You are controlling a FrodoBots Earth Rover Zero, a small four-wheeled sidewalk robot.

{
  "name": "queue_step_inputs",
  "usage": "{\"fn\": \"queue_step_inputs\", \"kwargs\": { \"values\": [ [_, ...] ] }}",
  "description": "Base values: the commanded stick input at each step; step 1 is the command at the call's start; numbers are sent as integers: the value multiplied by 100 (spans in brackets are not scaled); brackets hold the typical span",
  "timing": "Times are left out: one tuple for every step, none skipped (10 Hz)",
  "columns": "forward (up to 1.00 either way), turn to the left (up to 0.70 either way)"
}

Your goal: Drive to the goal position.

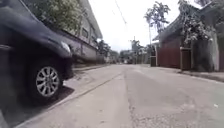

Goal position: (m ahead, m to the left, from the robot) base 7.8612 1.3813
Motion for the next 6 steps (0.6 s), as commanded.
{"fn": "queue_step_inputs", "kwargs": {
  "values": [
    [98,0],
    [98,0],
    [98,0],
    [98,0],
    [98,0],
    [98,0]
  ]
}}
